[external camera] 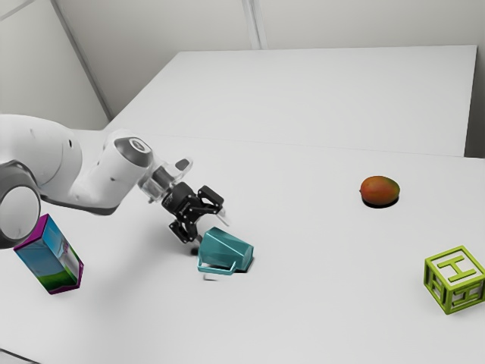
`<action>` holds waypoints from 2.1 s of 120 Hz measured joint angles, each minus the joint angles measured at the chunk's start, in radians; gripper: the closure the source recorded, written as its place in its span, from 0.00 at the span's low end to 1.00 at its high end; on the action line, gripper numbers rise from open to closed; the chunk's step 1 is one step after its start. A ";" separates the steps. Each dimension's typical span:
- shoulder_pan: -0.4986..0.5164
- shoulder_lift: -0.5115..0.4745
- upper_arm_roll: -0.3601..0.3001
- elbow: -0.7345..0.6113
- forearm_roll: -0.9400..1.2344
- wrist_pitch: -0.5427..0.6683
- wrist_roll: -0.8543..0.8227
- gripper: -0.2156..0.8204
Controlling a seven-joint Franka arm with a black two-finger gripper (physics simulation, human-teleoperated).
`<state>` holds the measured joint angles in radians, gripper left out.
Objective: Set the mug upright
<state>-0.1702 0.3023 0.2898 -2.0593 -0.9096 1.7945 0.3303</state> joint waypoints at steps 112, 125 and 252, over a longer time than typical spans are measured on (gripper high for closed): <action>-0.028 -0.102 0.002 -0.037 -0.024 -0.013 0.066 0.94; -0.026 -0.145 0.002 -0.038 0.030 -0.004 0.060 0.94; -0.116 -0.217 0.012 -0.029 0.642 0.371 0.015 0.95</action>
<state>-0.2866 0.0849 0.3019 -2.0885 -0.2676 2.1652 0.3458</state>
